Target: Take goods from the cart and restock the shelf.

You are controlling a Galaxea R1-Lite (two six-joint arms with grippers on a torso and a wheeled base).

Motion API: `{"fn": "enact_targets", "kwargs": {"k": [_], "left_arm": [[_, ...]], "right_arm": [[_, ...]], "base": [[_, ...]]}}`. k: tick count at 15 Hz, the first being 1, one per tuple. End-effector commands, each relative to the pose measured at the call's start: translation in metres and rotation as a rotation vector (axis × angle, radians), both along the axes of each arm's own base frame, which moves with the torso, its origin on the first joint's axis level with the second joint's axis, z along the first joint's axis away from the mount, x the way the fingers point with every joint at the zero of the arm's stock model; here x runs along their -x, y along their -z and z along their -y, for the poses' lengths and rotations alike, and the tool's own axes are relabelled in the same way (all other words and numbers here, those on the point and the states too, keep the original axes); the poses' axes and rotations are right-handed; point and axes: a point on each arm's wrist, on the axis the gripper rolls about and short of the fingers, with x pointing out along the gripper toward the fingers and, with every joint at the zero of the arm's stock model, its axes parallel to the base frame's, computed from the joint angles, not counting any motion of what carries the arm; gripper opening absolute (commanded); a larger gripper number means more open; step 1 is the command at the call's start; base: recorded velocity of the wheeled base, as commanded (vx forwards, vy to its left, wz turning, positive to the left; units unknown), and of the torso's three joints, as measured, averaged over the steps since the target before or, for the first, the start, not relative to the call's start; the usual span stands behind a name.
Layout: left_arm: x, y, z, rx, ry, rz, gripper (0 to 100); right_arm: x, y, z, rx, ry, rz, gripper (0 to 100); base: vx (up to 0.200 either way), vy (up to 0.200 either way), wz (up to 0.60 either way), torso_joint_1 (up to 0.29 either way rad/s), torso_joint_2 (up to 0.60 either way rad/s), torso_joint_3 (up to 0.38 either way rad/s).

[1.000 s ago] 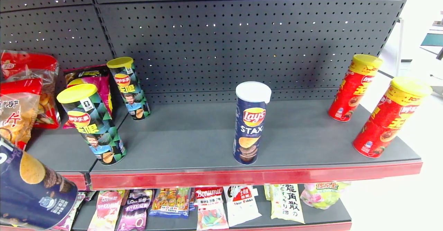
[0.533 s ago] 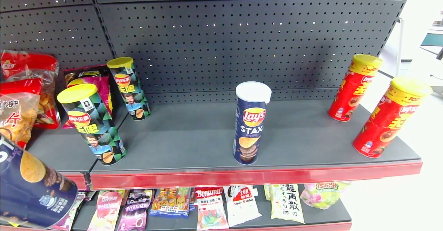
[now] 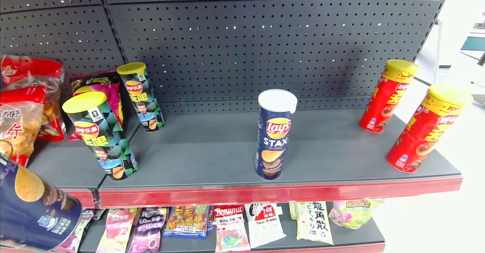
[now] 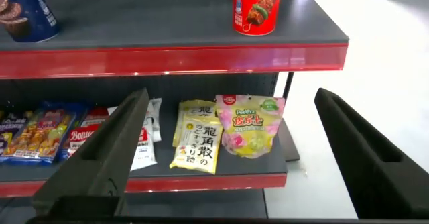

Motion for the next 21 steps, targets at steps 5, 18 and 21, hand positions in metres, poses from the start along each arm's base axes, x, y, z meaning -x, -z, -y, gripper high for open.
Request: {"fn": "enact_targets", "kwargs": {"k": [5,18,21], "left_arm": [[0.004,0.002,0.0,0.001,0.002,0.006,0],[-0.01,0.005,0.0,0.003,0.001,-0.05,0],[-0.031,0.007,0.001,0.003,0.024,-0.122,0]], "right_arm": [[0.0,0.0,0.0,0.001,-0.003,0.005,100],[0.0,0.0,0.0,-0.003,-0.001,0.007,100],[0.0,0.0,0.0,-0.003,-0.003,0.005,100]], "base": [[0.0,0.0,-0.12,0.001,0.0,0.0],[0.0,0.0,-0.18,0.001,0.0,0.0],[0.0,0.0,0.0,0.0,0.0,0.0]]}}
